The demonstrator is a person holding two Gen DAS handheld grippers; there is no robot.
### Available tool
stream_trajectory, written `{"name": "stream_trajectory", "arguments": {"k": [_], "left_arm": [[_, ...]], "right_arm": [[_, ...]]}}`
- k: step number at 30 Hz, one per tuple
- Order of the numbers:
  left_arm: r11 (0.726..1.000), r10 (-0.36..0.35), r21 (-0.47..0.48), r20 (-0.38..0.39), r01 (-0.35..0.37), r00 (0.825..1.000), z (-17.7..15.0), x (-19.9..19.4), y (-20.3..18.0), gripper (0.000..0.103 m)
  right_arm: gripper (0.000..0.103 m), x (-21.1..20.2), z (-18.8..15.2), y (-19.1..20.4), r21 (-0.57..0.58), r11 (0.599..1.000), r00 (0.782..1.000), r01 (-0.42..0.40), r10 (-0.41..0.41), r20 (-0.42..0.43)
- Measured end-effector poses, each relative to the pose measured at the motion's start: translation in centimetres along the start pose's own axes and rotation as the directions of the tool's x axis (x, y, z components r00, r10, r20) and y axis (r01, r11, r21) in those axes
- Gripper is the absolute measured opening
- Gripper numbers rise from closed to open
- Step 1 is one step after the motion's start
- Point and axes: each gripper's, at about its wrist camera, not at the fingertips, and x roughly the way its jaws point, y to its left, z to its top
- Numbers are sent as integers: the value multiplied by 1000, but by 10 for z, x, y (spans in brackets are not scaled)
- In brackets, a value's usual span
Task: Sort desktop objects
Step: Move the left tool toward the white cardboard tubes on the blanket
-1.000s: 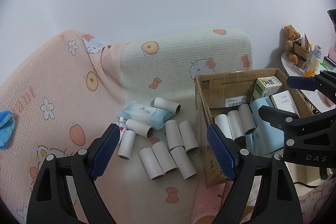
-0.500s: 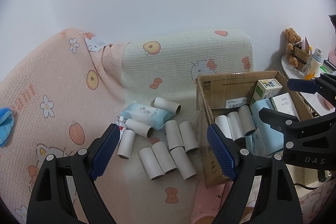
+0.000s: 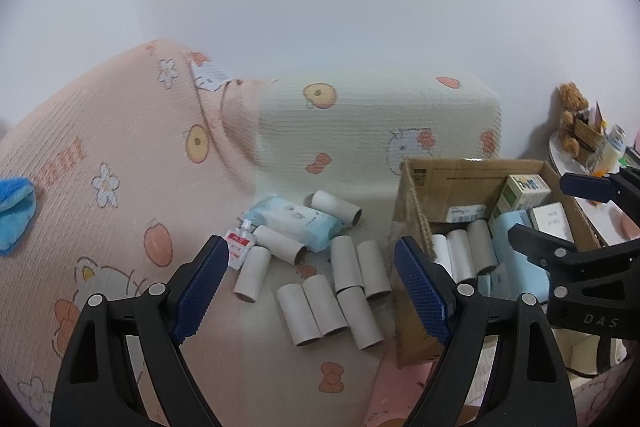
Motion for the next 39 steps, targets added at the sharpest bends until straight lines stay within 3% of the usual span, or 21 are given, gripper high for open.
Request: {"name": "stream_trajectory", "arguments": {"k": [6, 16, 22, 27, 30, 35, 39], "left_arm": [[998, 4, -67, 4, -3, 1000, -2, 5, 26, 87], [978, 76, -196, -10, -76, 997, -13, 18, 77, 87], [980, 51, -191, -63, -62, 997, -22, 34, 91, 87], [965, -71, -255, -52, 56, 996, -32, 45, 109, 87], [928, -153, -348, -20, 137, 988, -47, 51, 129, 87], [913, -125, -391, 12, 120, 992, -69, 62, 145, 87], [910, -135, -389, 41, 141, 990, -81, 70, 150, 87]], "right_arm": [[78, -5, 11, 17, -37, 999, 999, 3, -1, 45], [78, 2, 29, 70, -179, 983, 999, -27, 35, 41], [78, 5, 35, 101, -245, 968, 996, -63, 75, 41], [78, 9, 38, 123, -314, 941, 989, -123, 142, 38], [78, 13, 40, 133, -358, 925, 988, -126, 151, 42], [78, 39, 44, 149, -399, 894, 976, -204, 215, -16], [78, 74, 47, 163, -345, 869, 935, -354, 326, -139]]}}
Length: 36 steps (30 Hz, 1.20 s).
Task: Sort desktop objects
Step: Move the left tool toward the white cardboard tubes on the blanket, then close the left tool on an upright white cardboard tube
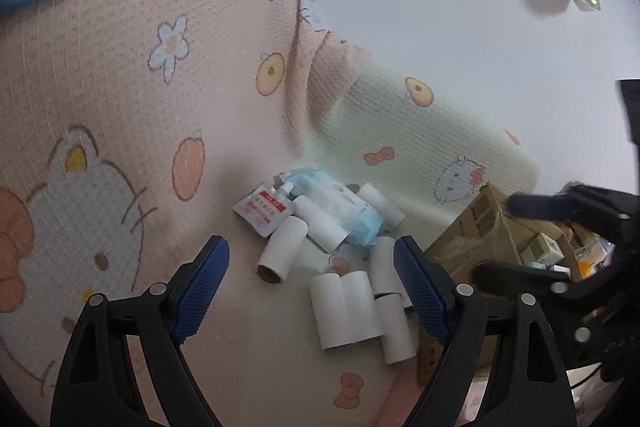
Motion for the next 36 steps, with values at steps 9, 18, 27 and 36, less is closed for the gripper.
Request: {"name": "stream_trajectory", "arguments": {"k": [9, 18, 27, 36], "left_arm": [[987, -75, -143, -2, 74, 997, -18, 24, 37, 83], [956, -173, -251, -58, 154, 983, -42, 57, 60, 83], [935, -220, -315, -159, 162, 963, -63, 102, 71, 78], [813, -423, -521, -221, 260, 879, -79, 150, 82, 71]], "right_arm": [[78, 50, -12, 9, 64, 996, 996, -68, 71, -45], [78, 112, -40, 32, 60, 993, 989, -98, 104, -105], [56, 168, -65, -23, 370, 920, 975, -132, 188, -121], [56, 170, -69, -23, 361, 919, 976, -160, 203, -83]]}}
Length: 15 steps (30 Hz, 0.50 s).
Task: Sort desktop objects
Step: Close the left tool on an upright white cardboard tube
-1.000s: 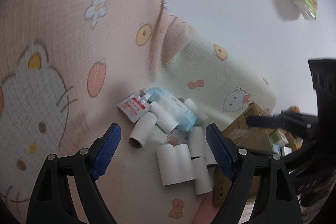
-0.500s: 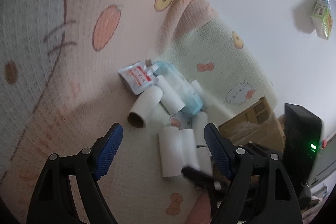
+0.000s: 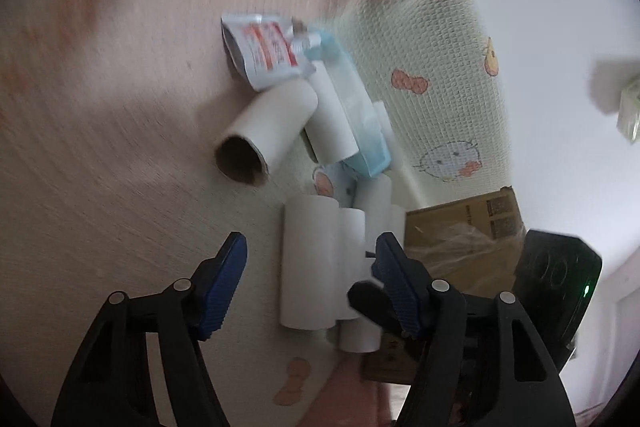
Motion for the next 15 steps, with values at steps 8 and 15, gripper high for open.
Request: {"name": "stream_trajectory", "arguments": {"k": [8, 15], "left_arm": [[999, 27, 29, -86, -25, 996, -1, 31, -3, 71], [998, 61, 21, -162, -58, 985, -1, 59, 0, 63]], "right_arm": [[48, 12, -8, -5, 16, 1000, 999, -22, 22, -33], [48, 21, -13, -13, 62, 996, 995, -62, 67, -79]]}}
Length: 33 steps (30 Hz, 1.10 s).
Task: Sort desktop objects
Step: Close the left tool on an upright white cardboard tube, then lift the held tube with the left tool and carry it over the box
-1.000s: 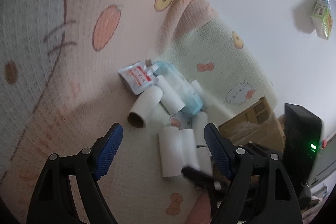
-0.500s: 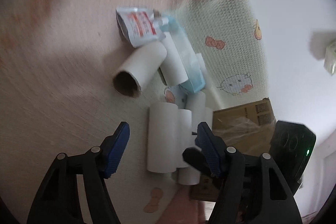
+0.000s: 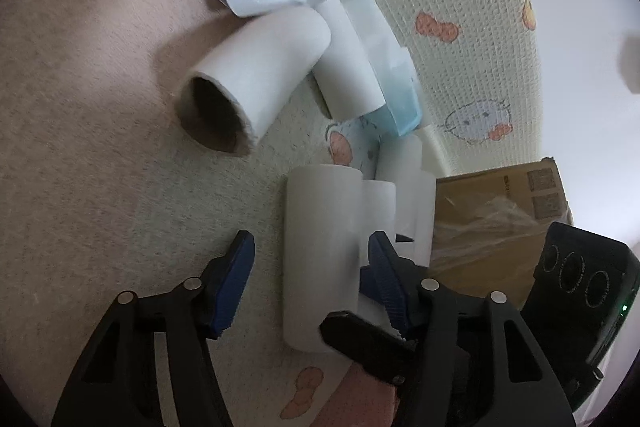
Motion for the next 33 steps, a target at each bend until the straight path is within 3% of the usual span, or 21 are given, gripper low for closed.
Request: {"name": "stream_trajectory", "arguments": {"k": [3, 4, 5, 6, 15, 22, 33], "left_arm": [[1000, 10, 13, -5, -10, 1000, 0, 2, -5, 63], [1000, 13, 19, -13, -13, 1000, 0, 4, -6, 60], [1000, 20, 21, -27, -19, 999, -1, 6, -6, 49], [999, 30, 16, -41, -30, 999, -1, 9, -6, 47], [1000, 28, -14, -16, -28, 999, -7, 1, -4, 47], [996, 70, 54, 50, -72, 996, -15, -12, -20, 47], [983, 104, 136, 142, -124, 984, -17, -41, -48, 47]], "right_arm": [[48, 3, 0, 1, -3, 1000, 1000, -1, 1, -8], [48, 3, 0, 1, -5, 1000, 1000, -1, 1, -6], [48, 3, 0, 1, -7, 1000, 1000, -5, 5, -9], [48, 4, 0, 2, -9, 1000, 1000, -11, 11, -9], [48, 15, 3, 3, -8, 999, 999, -44, 44, -22], [49, 24, 4, 8, -15, 997, 996, -82, 81, -41], [48, 7, 3, 28, -74, 986, 988, -150, 153, 34]]}}
